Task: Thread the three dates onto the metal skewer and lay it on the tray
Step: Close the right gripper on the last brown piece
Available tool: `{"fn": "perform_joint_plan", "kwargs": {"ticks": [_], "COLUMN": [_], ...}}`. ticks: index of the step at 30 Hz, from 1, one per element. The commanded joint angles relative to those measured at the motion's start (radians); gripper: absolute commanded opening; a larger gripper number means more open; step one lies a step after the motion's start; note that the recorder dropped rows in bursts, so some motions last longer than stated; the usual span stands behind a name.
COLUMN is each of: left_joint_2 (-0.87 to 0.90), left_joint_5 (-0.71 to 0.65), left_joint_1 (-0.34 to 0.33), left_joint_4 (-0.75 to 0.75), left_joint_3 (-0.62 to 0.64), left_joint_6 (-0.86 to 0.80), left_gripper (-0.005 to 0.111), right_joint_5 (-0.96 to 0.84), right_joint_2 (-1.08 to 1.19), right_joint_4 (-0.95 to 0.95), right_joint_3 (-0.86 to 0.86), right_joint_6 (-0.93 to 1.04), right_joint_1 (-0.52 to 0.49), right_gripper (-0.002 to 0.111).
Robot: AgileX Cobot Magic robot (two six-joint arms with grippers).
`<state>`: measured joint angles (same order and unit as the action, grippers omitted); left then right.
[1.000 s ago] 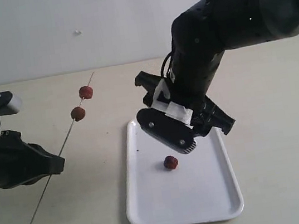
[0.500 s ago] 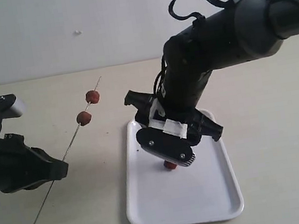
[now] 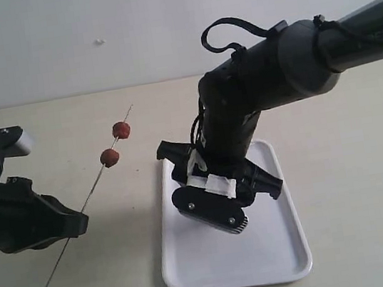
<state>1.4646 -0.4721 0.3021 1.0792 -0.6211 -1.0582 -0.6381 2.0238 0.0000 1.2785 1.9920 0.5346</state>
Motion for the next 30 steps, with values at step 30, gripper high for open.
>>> {"fn": "perform_joint_plan", "kwargs": {"ticks": [30], "left_joint_2": [-0.003], "left_joint_5": [-0.004], "left_joint_1": [-0.004], "left_joint_4": [0.003], "left_joint_3": [0.004], "left_joint_6": [0.004], "left_gripper": [0.0], "right_joint_5": [0.006], "right_joint_2": [0.05], "right_joint_4": [-0.005], "right_joint_3": [0.005], "right_joint_6": [-0.03], "right_joint_1": [0.001], "right_gripper": [0.052]}}
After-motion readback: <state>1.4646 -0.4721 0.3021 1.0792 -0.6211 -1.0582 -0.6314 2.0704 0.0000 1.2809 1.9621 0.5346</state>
